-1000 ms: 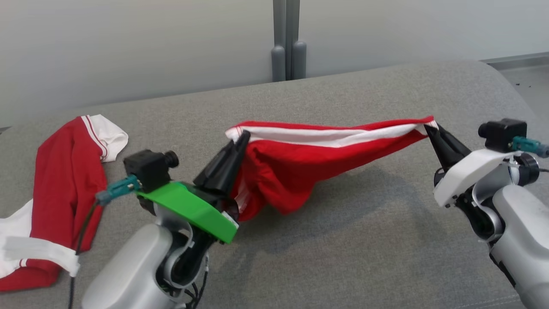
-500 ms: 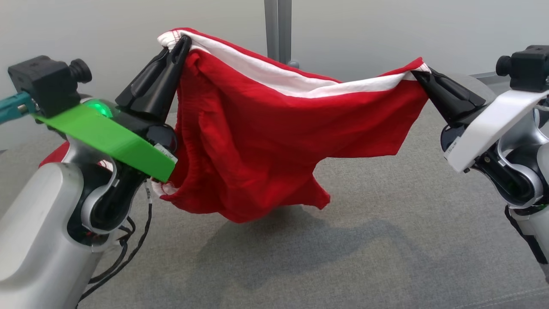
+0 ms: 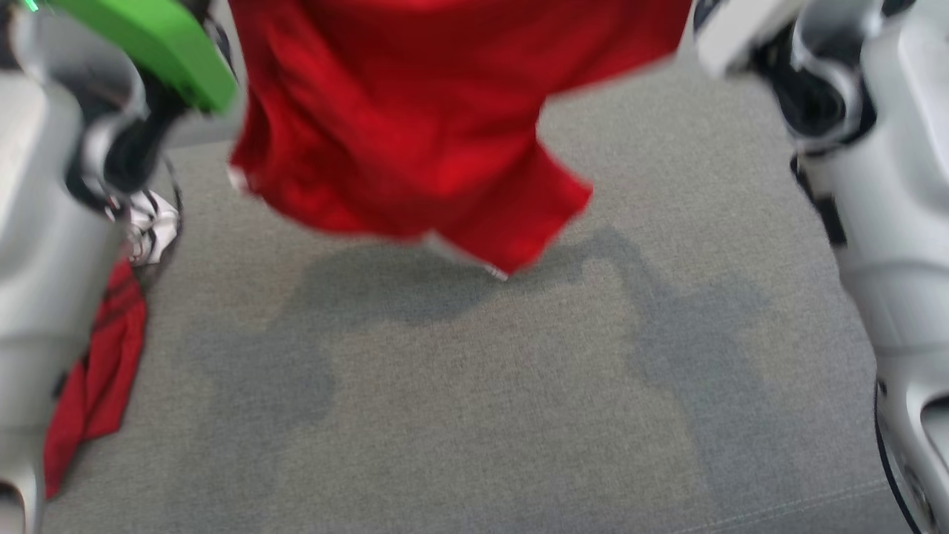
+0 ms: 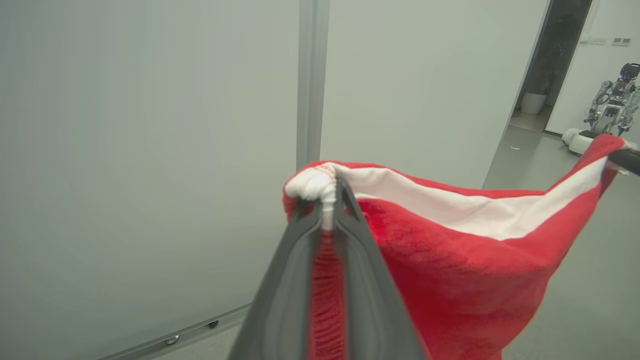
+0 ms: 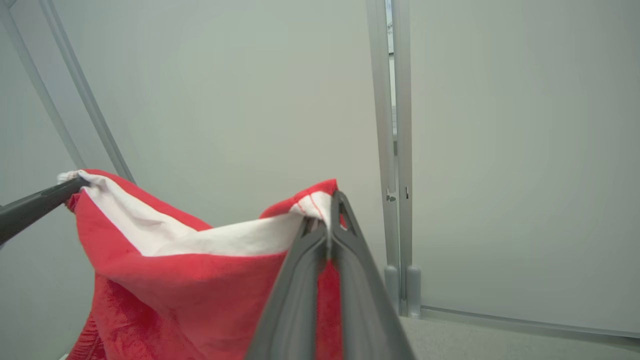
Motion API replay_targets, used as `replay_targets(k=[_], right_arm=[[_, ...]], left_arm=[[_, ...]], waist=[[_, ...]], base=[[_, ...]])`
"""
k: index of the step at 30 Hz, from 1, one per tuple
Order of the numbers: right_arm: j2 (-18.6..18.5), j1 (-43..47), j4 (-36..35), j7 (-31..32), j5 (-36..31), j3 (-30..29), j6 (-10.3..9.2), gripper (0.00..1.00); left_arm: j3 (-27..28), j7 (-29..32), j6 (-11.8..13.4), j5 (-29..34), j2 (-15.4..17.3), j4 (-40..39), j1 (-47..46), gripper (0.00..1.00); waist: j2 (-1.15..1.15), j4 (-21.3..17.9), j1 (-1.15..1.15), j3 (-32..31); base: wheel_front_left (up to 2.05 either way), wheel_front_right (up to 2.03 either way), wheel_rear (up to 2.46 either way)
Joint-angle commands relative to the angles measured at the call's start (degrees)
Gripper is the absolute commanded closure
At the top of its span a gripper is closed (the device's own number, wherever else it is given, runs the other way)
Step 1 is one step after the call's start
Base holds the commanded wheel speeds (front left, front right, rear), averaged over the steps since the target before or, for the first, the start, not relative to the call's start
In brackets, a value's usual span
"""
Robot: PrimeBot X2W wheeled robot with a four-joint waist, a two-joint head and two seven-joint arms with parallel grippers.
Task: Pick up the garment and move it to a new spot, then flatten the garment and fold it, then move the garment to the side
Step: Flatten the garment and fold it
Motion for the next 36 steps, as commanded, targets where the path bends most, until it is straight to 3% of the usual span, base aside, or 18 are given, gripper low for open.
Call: replay_targets(k=[1,8,16,23,27,36], right_arm=[[1.58,-5.18,3.57,-3.88,-2.54,-1.58,0.01,1.00],[6.72,-15.43,13.38,-18.13,-9.22,-4.85,0.01,1.00],[7.26,-3.95,15.72,-22.81,-5.06,1.42,0.02,1.00],[5.91,11.85,14.76,-24.87,1.98,7.37,0.02,1.00],[3.93,17.20,12.72,-25.82,4.24,8.35,0.02,1.00],[-1.41,29.56,4.40,-28.82,4.15,7.71,0.02,1.00]], left_arm=[[0.47,-2.78,-0.80,2.36,-0.88,2.71,-5.49,1.00],[2.60,-18.89,-4.47,6.47,-4.30,13.78,-16.20,1.00],[-2.66,-24.00,-6.64,4.69,-4.80,20.86,-6.68,1.00],[-8.72,-25.49,-6.61,-2.86,-3.62,14.82,9.44,1.00],[-9.31,-25.83,-6.61,-4.50,-2.80,10.87,15.38,1.00],[-0.65,-25.76,-6.62,-1.21,-3.27,-1.97,32.99,1.00]], waist=[[0.00,-2.00,0.00,4.90],[0.00,-4.15,0.00,9.93],[0.00,-4.78,0.00,15.31],[0.00,-3.23,0.00,14.92],[0.00,-2.09,0.00,13.83],[0.00,0.69,0.00,9.90]], base=[[0.00,0.00,0.00],[0.00,0.00,0.00],[0.00,0.00,0.00],[0.00,0.00,0.00],[0.00,0.00,0.00],[0.00,0.00,0.00]])
